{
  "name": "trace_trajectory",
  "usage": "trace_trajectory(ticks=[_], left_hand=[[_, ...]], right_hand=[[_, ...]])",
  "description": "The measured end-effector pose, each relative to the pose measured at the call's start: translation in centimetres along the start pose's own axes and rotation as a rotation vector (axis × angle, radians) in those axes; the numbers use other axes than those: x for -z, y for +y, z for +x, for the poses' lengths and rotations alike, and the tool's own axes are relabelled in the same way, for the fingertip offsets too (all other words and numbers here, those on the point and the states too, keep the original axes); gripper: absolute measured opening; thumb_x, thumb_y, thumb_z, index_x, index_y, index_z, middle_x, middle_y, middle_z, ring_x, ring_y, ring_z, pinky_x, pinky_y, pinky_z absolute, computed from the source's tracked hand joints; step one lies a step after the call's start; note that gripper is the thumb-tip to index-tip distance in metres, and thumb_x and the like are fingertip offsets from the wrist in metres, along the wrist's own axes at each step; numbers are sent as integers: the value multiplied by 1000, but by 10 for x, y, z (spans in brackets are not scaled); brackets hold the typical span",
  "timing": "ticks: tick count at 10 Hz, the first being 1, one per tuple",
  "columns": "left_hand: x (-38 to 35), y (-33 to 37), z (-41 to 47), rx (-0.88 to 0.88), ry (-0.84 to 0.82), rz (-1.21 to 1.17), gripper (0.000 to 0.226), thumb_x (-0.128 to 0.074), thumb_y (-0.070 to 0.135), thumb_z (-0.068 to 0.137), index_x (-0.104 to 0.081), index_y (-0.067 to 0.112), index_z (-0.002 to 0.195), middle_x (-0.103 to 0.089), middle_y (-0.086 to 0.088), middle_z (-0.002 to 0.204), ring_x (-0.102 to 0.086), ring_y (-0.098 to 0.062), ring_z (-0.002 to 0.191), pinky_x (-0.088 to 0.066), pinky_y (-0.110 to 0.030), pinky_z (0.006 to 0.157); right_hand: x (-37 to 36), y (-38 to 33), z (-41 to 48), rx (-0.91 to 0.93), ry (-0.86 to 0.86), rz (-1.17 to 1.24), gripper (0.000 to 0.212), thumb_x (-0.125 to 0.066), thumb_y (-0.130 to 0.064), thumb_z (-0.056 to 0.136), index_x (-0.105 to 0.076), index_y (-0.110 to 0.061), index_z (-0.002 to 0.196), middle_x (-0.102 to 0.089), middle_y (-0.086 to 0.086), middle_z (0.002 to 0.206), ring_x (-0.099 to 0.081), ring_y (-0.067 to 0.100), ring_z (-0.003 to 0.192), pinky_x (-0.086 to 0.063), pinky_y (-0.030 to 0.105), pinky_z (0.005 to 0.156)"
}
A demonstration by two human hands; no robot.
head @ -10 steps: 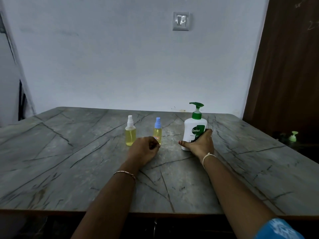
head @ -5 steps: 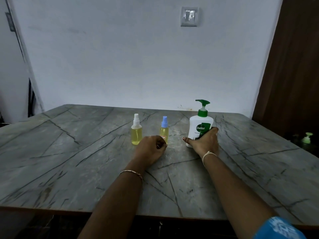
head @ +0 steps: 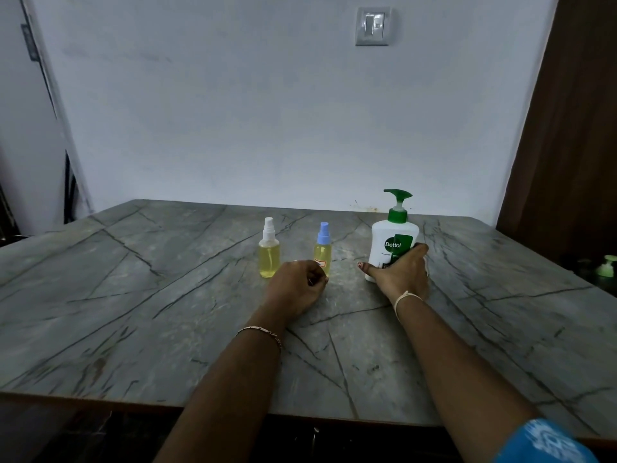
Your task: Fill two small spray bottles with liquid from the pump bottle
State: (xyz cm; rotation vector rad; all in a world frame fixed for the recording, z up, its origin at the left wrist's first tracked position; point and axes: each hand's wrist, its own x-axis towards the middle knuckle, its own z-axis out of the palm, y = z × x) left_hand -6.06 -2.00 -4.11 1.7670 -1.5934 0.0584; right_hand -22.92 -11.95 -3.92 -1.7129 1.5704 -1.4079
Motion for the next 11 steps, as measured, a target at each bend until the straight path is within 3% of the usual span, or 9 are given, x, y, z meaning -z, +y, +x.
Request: trace_trajectory(ticks=[6, 9, 11], left_hand=[[1, 0, -3, 12, 13, 14, 20, -65, 29, 86, -70, 18, 102, -72, 0, 97, -63, -10, 84, -51, -22, 76], [4, 15, -9, -140, -78, 308, 23, -55, 33, 90, -63, 20, 106, -64, -1, 107, -59, -19, 96, -49, -32, 83], [9, 25, -26, -115, -105, 270, 25, -54, 29, 91, -62, 17, 111, -63, -4, 112, -57, -19, 102, -44, -27, 85]], right_hand=[[1, -3, -4, -26, -28, -39, 101, -93, -42, 50, -31, -10, 123, -55, 14, 123, -55, 35, 111, -48, 44, 89], [14, -6, -11, -109, -127, -96, 107, -92, -25, 54, -26, -3, 135, -46, 20, 132, -47, 39, 122, -43, 45, 98], [33, -8, -28, -104, -202, -123, 97, -92, -23, 55, -32, -4, 128, -46, 18, 131, -46, 36, 122, -43, 42, 97]])
